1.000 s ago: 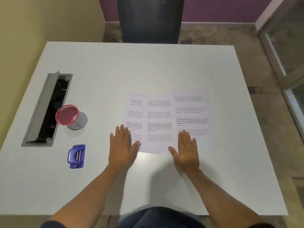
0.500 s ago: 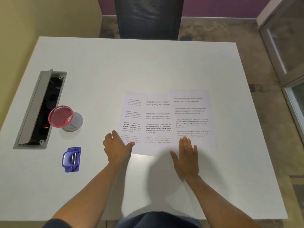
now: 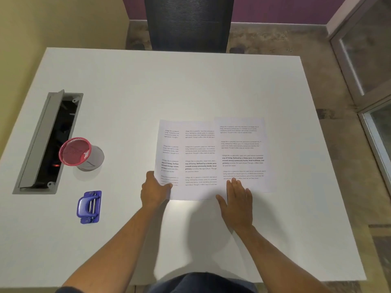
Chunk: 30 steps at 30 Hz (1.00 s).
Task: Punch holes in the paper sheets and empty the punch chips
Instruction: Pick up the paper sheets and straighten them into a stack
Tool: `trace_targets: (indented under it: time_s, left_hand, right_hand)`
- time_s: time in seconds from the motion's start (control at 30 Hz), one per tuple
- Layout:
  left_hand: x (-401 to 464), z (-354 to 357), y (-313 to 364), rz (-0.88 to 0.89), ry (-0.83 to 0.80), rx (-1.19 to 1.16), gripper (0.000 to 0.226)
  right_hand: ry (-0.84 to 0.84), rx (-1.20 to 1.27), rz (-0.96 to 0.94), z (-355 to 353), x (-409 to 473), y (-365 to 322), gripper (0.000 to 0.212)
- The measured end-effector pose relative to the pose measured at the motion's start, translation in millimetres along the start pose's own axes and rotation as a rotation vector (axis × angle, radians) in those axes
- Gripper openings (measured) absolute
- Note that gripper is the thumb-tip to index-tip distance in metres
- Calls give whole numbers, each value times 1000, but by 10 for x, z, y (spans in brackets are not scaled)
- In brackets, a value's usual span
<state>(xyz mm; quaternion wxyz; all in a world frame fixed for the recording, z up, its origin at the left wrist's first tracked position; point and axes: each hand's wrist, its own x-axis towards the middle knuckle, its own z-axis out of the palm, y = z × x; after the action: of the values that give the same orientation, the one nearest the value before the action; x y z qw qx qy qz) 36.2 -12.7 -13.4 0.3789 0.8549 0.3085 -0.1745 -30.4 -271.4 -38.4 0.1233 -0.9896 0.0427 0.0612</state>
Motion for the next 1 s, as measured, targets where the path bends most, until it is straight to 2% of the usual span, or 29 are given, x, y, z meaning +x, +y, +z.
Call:
trace_targets:
  time_s: [0.1, 0.23, 0.3, 0.37, 0.43, 0.5, 0.63, 0.8, 1.0]
  left_hand:
    - [-15, 2, -10, 29, -12, -71, 36]
    - [1, -58, -16, 8, -57, -187, 32]
    - [25, -93, -30, -8, -107, -262, 37]
    - [42, -116, -39, -8, -142, -314, 40]
    - [66, -124, -37, -12, -159, -360, 43]
    - [92, -121, -31, -18, -170, -402, 45]
    - [109, -129, 20, 35, -195, -447, 52]
    - [100, -94, 60, 73, -233, -456, 66]
    - [28, 36, 90, 106, -276, -506, 68]
  right_hand:
    - [63, -11, -38, -17, 12, -3, 56]
    - [85, 142, 49, -147, 161, 59, 46]
    - [184, 248, 235, -222, 232, 136, 41]
    - [249, 320, 504, -299, 299, 251, 49]
    - [190, 330, 725, -374, 379, 387, 68]
    - [89, 287, 802, -430, 454, 500, 84]
    - [-20, 169, 753, -438, 521, 563, 94]
    - [-51, 76, 626, -379, 499, 480, 89]
    - [-83, 89, 585, -362, 473, 289, 84]
